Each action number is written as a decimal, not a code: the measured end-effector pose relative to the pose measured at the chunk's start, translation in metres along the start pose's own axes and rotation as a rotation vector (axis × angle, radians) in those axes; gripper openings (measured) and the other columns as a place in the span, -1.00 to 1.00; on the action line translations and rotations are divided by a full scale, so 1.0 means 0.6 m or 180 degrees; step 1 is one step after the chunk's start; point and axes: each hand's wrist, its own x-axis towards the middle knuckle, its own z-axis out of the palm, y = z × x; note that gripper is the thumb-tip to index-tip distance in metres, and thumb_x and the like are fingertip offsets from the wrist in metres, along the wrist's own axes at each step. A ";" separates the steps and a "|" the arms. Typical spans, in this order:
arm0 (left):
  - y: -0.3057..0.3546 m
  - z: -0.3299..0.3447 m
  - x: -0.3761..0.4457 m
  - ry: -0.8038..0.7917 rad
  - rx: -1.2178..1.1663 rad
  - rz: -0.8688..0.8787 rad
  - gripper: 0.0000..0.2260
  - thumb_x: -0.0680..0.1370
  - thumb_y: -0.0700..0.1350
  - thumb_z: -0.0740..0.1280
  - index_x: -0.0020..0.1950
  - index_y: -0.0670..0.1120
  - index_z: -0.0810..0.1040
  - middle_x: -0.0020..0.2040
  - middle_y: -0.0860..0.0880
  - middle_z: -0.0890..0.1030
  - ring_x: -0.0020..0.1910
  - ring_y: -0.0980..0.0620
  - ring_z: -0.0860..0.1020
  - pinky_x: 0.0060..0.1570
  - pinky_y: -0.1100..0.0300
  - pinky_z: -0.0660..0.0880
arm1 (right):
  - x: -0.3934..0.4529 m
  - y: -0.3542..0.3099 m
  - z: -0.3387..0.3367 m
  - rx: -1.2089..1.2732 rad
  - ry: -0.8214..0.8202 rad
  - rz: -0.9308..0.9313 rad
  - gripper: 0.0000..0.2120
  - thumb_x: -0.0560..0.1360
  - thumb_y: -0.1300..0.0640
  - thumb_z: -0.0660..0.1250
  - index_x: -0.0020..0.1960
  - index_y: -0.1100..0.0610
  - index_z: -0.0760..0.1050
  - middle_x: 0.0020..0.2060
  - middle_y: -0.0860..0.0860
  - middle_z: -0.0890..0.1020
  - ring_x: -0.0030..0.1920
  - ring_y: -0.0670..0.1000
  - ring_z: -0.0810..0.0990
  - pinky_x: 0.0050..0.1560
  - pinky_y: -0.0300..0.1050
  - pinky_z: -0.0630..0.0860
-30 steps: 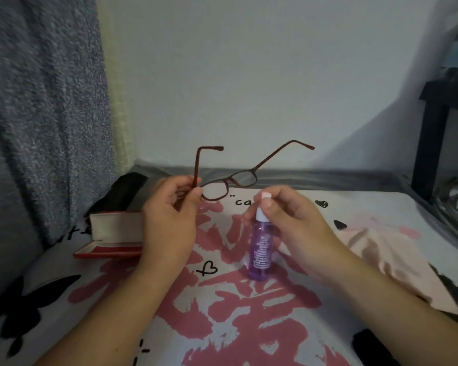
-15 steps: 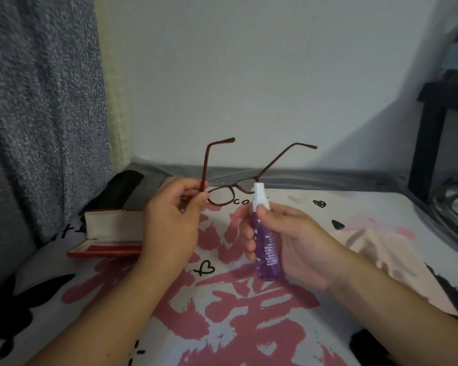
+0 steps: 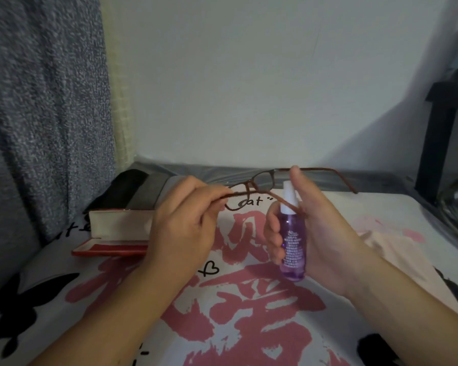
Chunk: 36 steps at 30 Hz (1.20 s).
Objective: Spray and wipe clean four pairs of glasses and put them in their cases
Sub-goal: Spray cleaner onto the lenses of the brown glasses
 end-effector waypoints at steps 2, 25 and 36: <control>0.006 -0.001 -0.001 -0.0003 0.0194 0.0404 -0.88 0.61 -0.25 0.38 0.05 -0.24 0.71 -0.16 -0.10 0.59 -0.21 -0.04 0.54 -0.22 0.04 0.50 | 0.004 0.011 0.004 -0.0138 0.0183 -0.0027 -0.28 0.45 -0.49 0.20 -0.33 0.21 0.44 -0.43 0.13 0.43 -0.45 0.10 0.38 -0.30 -0.06 0.37; 0.009 0.001 -0.008 -0.0022 0.0420 0.0516 -0.87 0.62 -0.26 0.36 0.02 -0.22 0.72 -0.18 -0.10 0.60 -0.22 -0.05 0.54 -0.17 0.08 0.47 | 0.027 0.018 -0.003 -0.0357 -0.0180 0.0484 -0.24 0.34 -0.51 0.24 -0.38 0.25 0.40 -0.53 0.15 0.38 -0.57 0.04 0.29 -0.51 -0.21 0.32; 0.009 0.000 -0.008 0.0073 0.0260 0.0366 -0.84 0.64 -0.21 0.35 0.05 -0.26 0.70 -0.15 -0.10 0.59 -0.21 -0.05 0.53 -0.20 0.09 0.51 | 0.001 -0.004 -0.003 -0.0495 0.1028 -0.0275 -0.29 0.49 -0.46 0.14 -0.43 0.16 0.44 -0.49 0.13 0.42 -0.55 0.08 0.32 -0.46 -0.19 0.36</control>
